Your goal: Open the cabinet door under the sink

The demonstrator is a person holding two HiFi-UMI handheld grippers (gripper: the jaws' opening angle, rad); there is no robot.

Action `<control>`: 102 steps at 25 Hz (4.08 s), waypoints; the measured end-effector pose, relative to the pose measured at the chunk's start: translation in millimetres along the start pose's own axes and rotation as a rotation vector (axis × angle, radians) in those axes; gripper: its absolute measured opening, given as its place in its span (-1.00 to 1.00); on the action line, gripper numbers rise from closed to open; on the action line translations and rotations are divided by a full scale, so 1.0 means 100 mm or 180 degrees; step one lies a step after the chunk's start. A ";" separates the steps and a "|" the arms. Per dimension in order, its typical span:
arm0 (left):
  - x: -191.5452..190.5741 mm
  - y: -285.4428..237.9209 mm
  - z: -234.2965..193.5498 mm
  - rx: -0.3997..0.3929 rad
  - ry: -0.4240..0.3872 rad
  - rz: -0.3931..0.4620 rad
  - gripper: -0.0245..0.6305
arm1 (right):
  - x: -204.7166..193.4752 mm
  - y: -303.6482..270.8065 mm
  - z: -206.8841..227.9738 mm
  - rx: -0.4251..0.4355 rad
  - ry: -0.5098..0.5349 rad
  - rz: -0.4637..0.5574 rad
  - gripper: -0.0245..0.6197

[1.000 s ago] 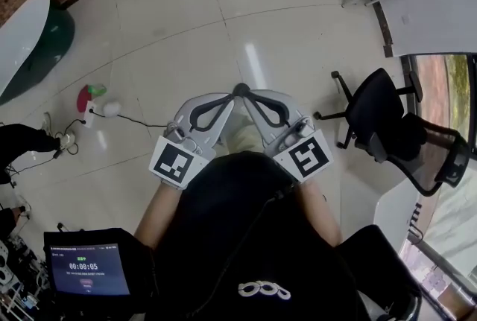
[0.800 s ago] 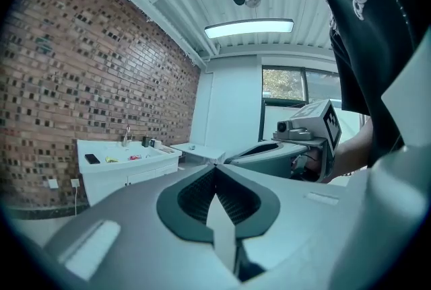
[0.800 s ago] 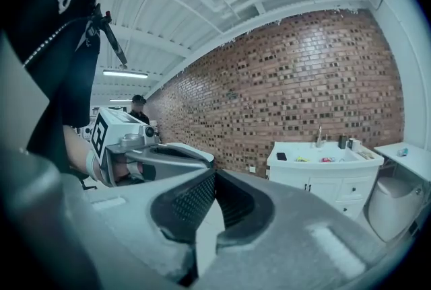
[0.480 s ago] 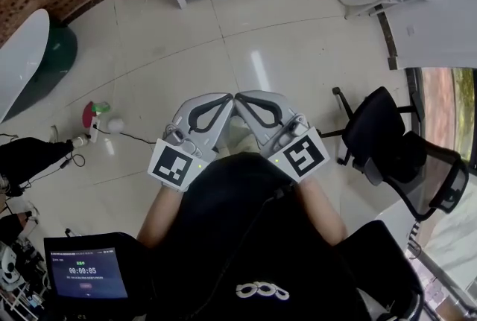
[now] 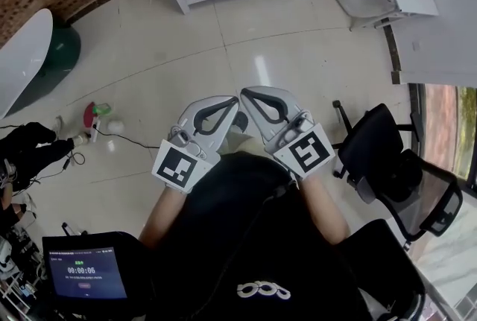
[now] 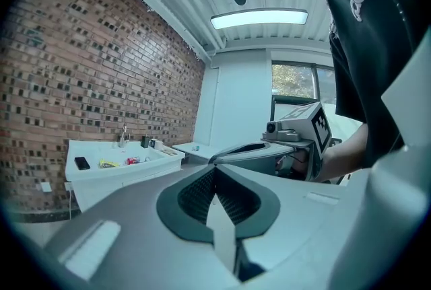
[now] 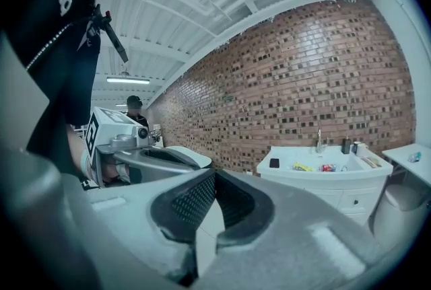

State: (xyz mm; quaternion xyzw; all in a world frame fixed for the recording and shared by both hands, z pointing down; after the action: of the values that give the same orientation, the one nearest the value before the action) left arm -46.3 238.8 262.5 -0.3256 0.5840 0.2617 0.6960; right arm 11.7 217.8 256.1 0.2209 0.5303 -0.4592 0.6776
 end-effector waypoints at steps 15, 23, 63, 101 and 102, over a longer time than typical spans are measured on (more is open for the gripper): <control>-0.18 -0.32 -0.61 -0.0314 0.0048 0.0181 -0.88 | 0.07 -0.41 0.44 -0.0423 -0.0020 -0.0042 -0.96; -0.07 -0.59 -1.60 -0.0438 0.0058 0.0377 -0.88 | 0.50 -1.09 0.86 -0.0686 0.0088 -0.0074 -0.96; 0.10 -2.29 -1.89 -0.0047 0.0012 -0.0246 -0.88 | 1.01 -0.92 2.96 -0.0206 -0.0120 0.0017 -0.96; -1.70 -2.45 -2.62 0.0078 0.0739 -0.0239 -0.88 | -1.13 -2.78 4.37 -0.0717 -0.0206 -0.0416 -0.96; -1.77 -2.45 -2.66 0.0084 0.0751 -0.0242 -0.88 | -1.23 -2.83 4.44 -0.0735 -0.0242 -0.0427 -0.87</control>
State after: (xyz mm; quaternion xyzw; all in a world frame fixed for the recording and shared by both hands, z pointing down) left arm -66.8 -119.6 444.5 -0.3670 0.6524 0.1873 0.6361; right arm -4.1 -220.0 573.3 0.0879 0.5671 -0.4474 0.6859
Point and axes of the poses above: the fingertips, and each gripper's own axes: y backward along the fingers, z to its right, x out of its top, the point moved 4 cm from there along y, backward along the fingers, and after that the axes turned 15 degrees about -y, right-handed, at the moved point
